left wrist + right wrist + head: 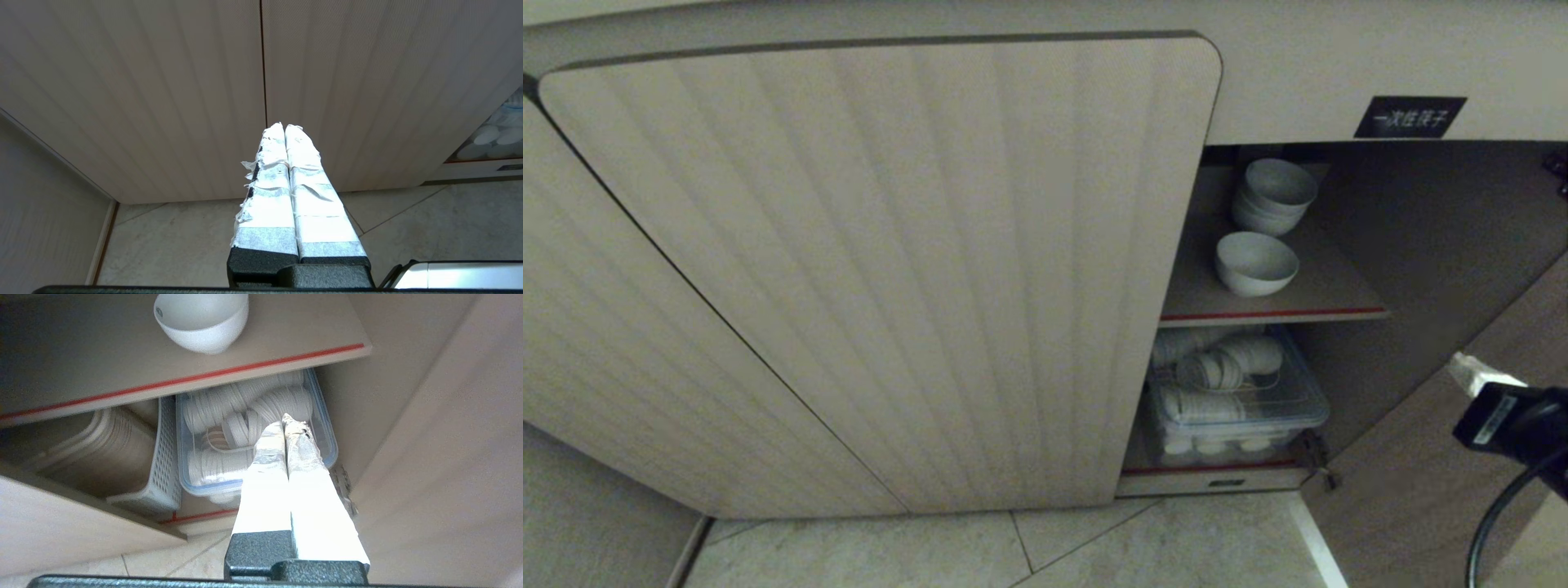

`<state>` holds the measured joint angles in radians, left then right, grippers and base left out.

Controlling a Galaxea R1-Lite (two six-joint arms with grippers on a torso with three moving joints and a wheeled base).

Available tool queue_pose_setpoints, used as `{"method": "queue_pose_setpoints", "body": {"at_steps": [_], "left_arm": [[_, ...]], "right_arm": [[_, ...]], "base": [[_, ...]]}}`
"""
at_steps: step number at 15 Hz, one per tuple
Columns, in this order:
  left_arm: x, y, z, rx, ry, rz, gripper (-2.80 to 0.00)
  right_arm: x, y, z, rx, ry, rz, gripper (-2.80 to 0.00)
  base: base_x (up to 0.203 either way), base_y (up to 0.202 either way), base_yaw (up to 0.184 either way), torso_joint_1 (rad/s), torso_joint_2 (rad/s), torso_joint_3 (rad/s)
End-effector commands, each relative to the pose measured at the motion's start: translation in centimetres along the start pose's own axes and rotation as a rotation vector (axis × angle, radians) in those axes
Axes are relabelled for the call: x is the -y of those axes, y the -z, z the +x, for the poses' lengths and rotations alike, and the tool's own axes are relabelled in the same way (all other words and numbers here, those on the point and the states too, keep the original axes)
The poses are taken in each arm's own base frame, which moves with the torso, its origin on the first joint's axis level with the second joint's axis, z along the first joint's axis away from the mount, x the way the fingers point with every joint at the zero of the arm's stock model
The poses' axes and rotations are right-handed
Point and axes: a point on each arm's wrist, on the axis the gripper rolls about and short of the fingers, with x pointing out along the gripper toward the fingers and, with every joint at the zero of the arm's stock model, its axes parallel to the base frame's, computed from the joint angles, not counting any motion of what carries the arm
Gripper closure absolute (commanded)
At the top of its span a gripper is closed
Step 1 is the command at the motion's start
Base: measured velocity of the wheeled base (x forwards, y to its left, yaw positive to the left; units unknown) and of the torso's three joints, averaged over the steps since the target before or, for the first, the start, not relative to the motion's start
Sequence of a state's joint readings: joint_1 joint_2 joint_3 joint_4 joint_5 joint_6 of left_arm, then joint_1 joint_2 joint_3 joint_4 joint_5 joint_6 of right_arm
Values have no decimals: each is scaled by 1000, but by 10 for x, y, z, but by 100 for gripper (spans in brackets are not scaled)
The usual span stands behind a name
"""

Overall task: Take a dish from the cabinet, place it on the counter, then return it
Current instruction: Close the cabinet door

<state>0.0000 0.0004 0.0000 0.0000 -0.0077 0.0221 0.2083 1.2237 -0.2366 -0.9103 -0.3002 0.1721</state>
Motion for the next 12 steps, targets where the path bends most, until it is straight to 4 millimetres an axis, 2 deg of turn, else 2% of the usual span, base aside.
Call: {"method": "queue_pose_setpoints", "body": {"at_steps": [1,6,12], "left_arm": [[0,0,0,0,0,0,0],[0,0,0,0,0,1,0],[0,0,0,0,0,1,0]], "right_arm": [[3,-5,-12,33,-4,11,0],[10,-1,-24,27,17,8,0],[27,15,-51,43,49,-36,0]], "base": [[0,0,0,0,0,0],[0,0,0,0,0,0],[0,0,0,0,0,0]]}}
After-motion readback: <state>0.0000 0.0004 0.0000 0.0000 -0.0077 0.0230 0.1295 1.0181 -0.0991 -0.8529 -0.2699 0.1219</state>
